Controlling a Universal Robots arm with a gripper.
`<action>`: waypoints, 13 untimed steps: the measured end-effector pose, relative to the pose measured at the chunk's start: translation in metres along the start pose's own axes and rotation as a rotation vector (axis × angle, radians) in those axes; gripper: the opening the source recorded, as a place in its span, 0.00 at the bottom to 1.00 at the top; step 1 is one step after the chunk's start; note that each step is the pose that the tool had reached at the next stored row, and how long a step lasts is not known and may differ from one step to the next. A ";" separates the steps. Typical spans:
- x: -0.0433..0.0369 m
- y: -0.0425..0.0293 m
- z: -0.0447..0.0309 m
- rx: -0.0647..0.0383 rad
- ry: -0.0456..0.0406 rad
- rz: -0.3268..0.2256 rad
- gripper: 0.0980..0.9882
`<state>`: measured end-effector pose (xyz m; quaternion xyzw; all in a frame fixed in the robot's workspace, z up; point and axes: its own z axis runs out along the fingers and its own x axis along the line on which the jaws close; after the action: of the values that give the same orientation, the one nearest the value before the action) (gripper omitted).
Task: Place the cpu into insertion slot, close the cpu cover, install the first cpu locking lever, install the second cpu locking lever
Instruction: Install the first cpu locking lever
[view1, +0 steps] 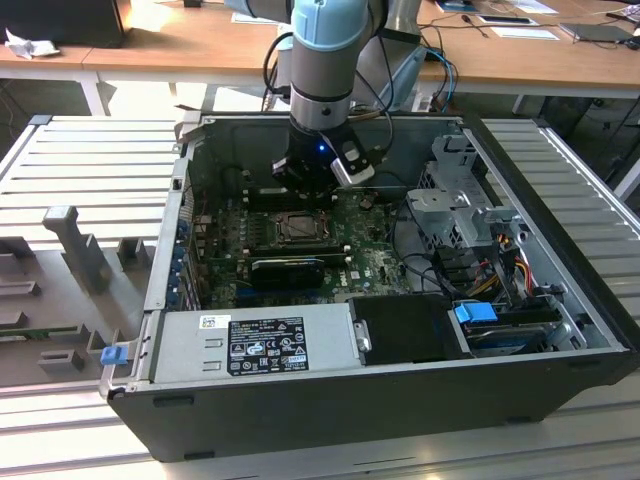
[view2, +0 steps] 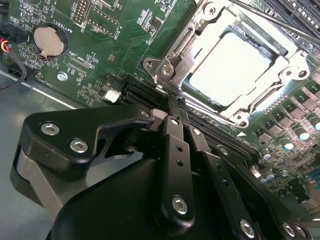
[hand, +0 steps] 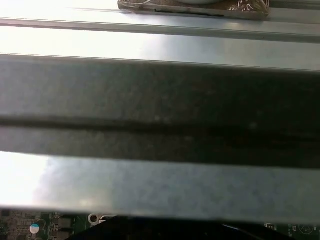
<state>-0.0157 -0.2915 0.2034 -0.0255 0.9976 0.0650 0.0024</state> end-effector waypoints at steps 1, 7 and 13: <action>-0.0001 0.0000 0.0000 0.000 0.0000 0.000 0.01; -0.0003 -0.0013 0.0000 0.005 0.0001 0.000 0.01; -0.0001 -0.0036 0.0012 0.005 0.0003 0.000 0.01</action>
<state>-0.0154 -0.2949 0.2018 -0.0254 0.9977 0.0623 0.0024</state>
